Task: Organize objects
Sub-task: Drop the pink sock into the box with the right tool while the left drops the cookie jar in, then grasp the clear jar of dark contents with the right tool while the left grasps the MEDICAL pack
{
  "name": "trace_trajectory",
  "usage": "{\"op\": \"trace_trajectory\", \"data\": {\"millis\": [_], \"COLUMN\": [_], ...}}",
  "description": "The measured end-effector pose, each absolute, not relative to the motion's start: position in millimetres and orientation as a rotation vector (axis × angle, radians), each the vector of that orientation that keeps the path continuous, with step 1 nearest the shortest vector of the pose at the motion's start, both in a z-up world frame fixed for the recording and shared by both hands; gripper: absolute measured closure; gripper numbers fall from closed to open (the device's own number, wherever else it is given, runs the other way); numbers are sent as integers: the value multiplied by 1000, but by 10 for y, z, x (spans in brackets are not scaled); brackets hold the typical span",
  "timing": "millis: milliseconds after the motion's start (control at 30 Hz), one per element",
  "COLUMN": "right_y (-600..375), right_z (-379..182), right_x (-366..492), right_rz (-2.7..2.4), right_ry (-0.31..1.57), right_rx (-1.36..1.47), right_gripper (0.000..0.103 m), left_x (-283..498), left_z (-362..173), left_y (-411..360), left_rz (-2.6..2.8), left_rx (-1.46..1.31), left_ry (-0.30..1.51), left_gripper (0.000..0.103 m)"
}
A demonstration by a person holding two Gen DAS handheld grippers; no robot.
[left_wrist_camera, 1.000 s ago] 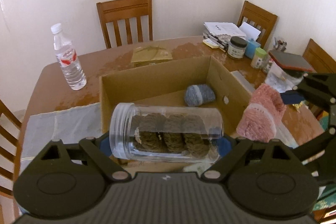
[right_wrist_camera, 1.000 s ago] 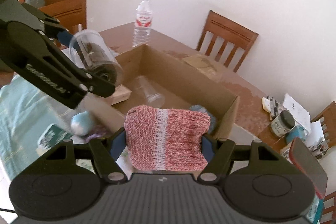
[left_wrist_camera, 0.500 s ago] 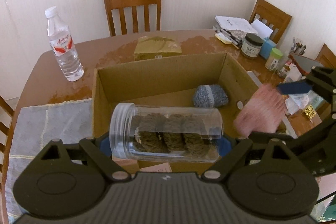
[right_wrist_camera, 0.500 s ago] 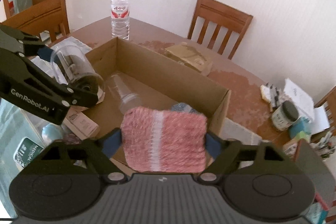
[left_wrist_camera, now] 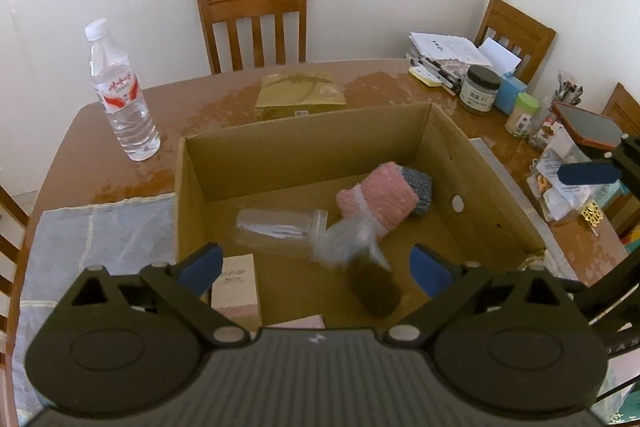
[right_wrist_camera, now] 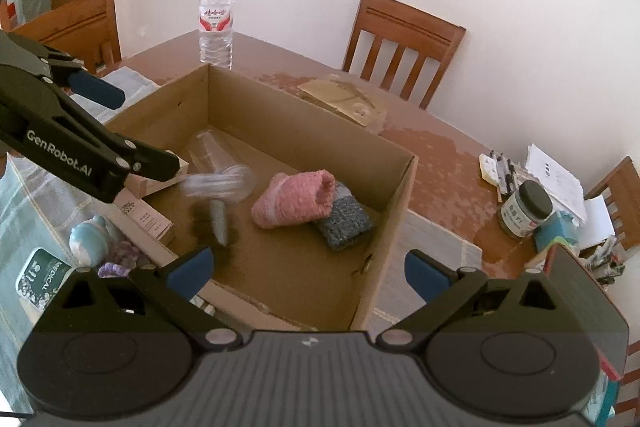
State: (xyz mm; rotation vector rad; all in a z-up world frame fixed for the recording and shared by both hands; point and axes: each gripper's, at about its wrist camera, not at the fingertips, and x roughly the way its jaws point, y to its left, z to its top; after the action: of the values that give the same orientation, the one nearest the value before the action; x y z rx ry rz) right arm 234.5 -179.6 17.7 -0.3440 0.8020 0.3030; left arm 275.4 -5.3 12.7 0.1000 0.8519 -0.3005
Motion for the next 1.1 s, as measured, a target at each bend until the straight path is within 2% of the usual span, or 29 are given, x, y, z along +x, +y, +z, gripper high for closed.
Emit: {"op": "trace_trajectory", "data": {"millis": [467, 1100], "right_y": [-1852, -2087], "right_z": [-35, -629], "right_x": [1895, 1480], "right_rz": [293, 432], "right_ry": [845, 946], "right_rx": [-277, -172], "right_gripper": [0, 0], "left_x": [2199, 1394], "left_z": [77, -627], "left_y": [40, 120], "left_rz": [-244, -5], "left_rx": [114, -18], "left_ry": [828, 976], "left_gripper": [2, 2]}}
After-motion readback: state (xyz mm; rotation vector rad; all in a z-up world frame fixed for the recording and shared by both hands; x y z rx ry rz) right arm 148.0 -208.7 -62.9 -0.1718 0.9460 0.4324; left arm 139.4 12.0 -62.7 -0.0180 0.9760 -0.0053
